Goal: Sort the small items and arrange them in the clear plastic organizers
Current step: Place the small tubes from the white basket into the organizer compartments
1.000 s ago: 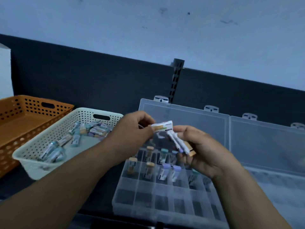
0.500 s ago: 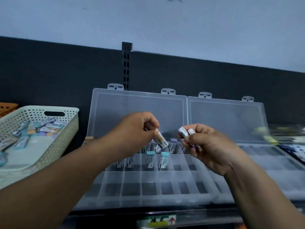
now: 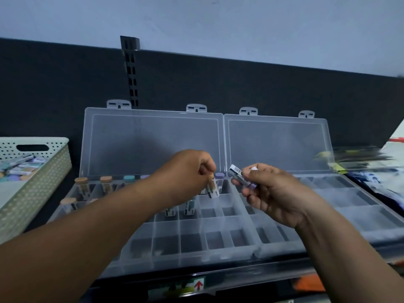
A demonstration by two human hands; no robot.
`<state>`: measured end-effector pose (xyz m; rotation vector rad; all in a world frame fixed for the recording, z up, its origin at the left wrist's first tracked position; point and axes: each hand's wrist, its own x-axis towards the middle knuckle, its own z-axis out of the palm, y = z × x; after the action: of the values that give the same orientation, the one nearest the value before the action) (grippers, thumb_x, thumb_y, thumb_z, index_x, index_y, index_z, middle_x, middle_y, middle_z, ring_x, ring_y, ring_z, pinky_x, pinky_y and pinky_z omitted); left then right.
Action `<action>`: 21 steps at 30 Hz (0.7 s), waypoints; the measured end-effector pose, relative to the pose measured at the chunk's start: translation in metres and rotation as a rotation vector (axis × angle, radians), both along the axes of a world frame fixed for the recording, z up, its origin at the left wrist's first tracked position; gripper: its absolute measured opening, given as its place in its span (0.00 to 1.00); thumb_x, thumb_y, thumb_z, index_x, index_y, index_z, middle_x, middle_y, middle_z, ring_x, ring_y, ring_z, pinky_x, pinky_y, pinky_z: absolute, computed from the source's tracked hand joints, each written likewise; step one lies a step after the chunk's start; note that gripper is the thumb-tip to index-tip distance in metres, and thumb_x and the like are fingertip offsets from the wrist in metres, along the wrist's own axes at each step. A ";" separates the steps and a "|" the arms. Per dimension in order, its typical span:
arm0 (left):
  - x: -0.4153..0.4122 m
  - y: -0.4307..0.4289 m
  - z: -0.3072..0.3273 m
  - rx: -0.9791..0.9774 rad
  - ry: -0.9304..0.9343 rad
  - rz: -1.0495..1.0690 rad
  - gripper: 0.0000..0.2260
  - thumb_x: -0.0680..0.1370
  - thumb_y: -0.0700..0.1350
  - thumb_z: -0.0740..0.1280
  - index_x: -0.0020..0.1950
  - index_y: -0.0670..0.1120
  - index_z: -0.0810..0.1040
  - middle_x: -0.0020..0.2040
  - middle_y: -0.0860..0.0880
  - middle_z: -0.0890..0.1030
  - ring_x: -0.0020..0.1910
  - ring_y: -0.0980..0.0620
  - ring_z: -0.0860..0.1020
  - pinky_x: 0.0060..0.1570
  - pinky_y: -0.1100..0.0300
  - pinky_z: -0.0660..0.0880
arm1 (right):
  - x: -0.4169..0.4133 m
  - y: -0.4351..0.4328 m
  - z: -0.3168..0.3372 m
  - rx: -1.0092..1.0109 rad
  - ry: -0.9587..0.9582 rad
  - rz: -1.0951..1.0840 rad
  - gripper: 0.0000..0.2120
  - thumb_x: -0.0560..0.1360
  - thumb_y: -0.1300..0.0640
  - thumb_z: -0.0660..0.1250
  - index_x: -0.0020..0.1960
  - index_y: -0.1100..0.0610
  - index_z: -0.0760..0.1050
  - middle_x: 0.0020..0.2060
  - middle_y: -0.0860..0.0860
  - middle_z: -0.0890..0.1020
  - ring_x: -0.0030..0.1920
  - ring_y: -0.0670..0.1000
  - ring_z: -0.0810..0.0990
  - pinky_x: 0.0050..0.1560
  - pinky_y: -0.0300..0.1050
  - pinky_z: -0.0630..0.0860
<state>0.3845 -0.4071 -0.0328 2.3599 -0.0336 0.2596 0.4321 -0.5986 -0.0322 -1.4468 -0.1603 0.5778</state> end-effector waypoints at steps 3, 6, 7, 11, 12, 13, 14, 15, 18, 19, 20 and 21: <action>0.005 -0.005 -0.005 0.102 0.018 -0.020 0.07 0.75 0.40 0.67 0.42 0.52 0.78 0.38 0.56 0.80 0.40 0.55 0.80 0.45 0.53 0.79 | 0.005 -0.010 -0.001 0.033 0.039 -0.046 0.09 0.76 0.71 0.59 0.43 0.60 0.75 0.28 0.53 0.77 0.27 0.47 0.78 0.28 0.34 0.77; 0.009 -0.008 -0.005 0.185 0.009 -0.009 0.06 0.75 0.41 0.65 0.42 0.51 0.78 0.38 0.56 0.80 0.40 0.53 0.79 0.46 0.50 0.79 | 0.008 -0.016 -0.004 -0.002 0.022 -0.040 0.13 0.74 0.76 0.57 0.43 0.61 0.75 0.28 0.55 0.78 0.27 0.47 0.78 0.30 0.35 0.77; 0.010 -0.009 -0.004 0.201 0.011 -0.008 0.06 0.75 0.41 0.65 0.42 0.51 0.78 0.39 0.55 0.80 0.40 0.53 0.79 0.45 0.50 0.79 | 0.008 -0.017 -0.005 -0.017 0.006 -0.039 0.13 0.73 0.76 0.58 0.43 0.60 0.75 0.29 0.55 0.78 0.28 0.46 0.78 0.30 0.34 0.76; 0.009 -0.007 -0.003 0.304 0.005 -0.032 0.05 0.75 0.40 0.66 0.43 0.49 0.79 0.40 0.54 0.80 0.41 0.54 0.79 0.45 0.50 0.79 | 0.010 -0.016 -0.010 -0.121 -0.165 -0.039 0.07 0.75 0.70 0.65 0.44 0.59 0.75 0.31 0.54 0.80 0.28 0.45 0.77 0.26 0.35 0.71; 0.008 -0.007 -0.003 0.333 0.004 -0.039 0.04 0.74 0.40 0.66 0.44 0.48 0.79 0.40 0.53 0.81 0.41 0.53 0.79 0.45 0.50 0.78 | 0.011 -0.015 -0.012 -0.182 -0.240 -0.045 0.04 0.76 0.67 0.66 0.45 0.59 0.75 0.32 0.54 0.80 0.29 0.46 0.77 0.26 0.36 0.70; 0.008 -0.008 -0.003 0.356 0.007 -0.043 0.04 0.75 0.40 0.65 0.45 0.47 0.80 0.41 0.52 0.81 0.42 0.52 0.79 0.46 0.50 0.78 | 0.012 -0.015 -0.013 -0.252 -0.321 -0.053 0.03 0.76 0.64 0.68 0.44 0.60 0.76 0.32 0.54 0.80 0.29 0.47 0.76 0.27 0.37 0.69; 0.008 -0.008 -0.003 0.373 0.019 -0.045 0.04 0.75 0.40 0.65 0.45 0.47 0.80 0.42 0.51 0.81 0.42 0.51 0.79 0.46 0.50 0.78 | 0.013 -0.015 -0.014 -0.326 -0.404 -0.056 0.03 0.75 0.62 0.69 0.44 0.60 0.76 0.31 0.53 0.80 0.29 0.47 0.75 0.27 0.38 0.68; 0.007 -0.009 -0.004 0.384 0.034 -0.047 0.04 0.75 0.41 0.65 0.46 0.47 0.80 0.43 0.50 0.81 0.43 0.51 0.79 0.47 0.50 0.78 | 0.014 -0.014 -0.014 -0.399 -0.485 -0.046 0.04 0.75 0.60 0.70 0.43 0.59 0.77 0.29 0.52 0.79 0.29 0.46 0.75 0.28 0.37 0.68; 0.007 -0.011 -0.008 0.426 0.060 -0.058 0.05 0.75 0.41 0.65 0.47 0.48 0.80 0.44 0.51 0.81 0.44 0.50 0.78 0.48 0.53 0.77 | 0.014 -0.008 -0.014 -0.584 -0.688 0.045 0.04 0.74 0.57 0.72 0.42 0.56 0.79 0.29 0.48 0.79 0.29 0.43 0.74 0.31 0.35 0.70; 0.007 -0.011 -0.009 0.443 0.063 -0.061 0.05 0.75 0.41 0.65 0.48 0.48 0.80 0.45 0.54 0.80 0.44 0.51 0.77 0.48 0.54 0.77 | 0.015 -0.006 -0.015 -0.627 -0.736 0.069 0.04 0.73 0.57 0.72 0.41 0.54 0.79 0.30 0.45 0.79 0.30 0.41 0.74 0.33 0.36 0.70; 0.007 -0.011 -0.011 0.458 0.066 -0.065 0.06 0.75 0.40 0.65 0.48 0.47 0.80 0.46 0.57 0.80 0.44 0.52 0.76 0.47 0.57 0.76 | 0.016 -0.002 -0.017 -0.667 -0.778 0.088 0.04 0.73 0.57 0.72 0.40 0.53 0.80 0.31 0.43 0.78 0.32 0.40 0.74 0.36 0.37 0.71; 0.007 -0.011 -0.013 0.469 0.067 -0.070 0.06 0.76 0.40 0.65 0.49 0.46 0.80 0.47 0.60 0.79 0.44 0.53 0.75 0.47 0.59 0.75 | 0.017 0.001 -0.018 -0.707 -0.825 0.107 0.03 0.73 0.57 0.72 0.40 0.53 0.80 0.33 0.42 0.78 0.35 0.40 0.75 0.39 0.37 0.71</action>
<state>0.3915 -0.4180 -0.0455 2.8247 -0.1604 0.1484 0.4488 -0.5980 -0.0503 -2.3204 -0.7415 0.0701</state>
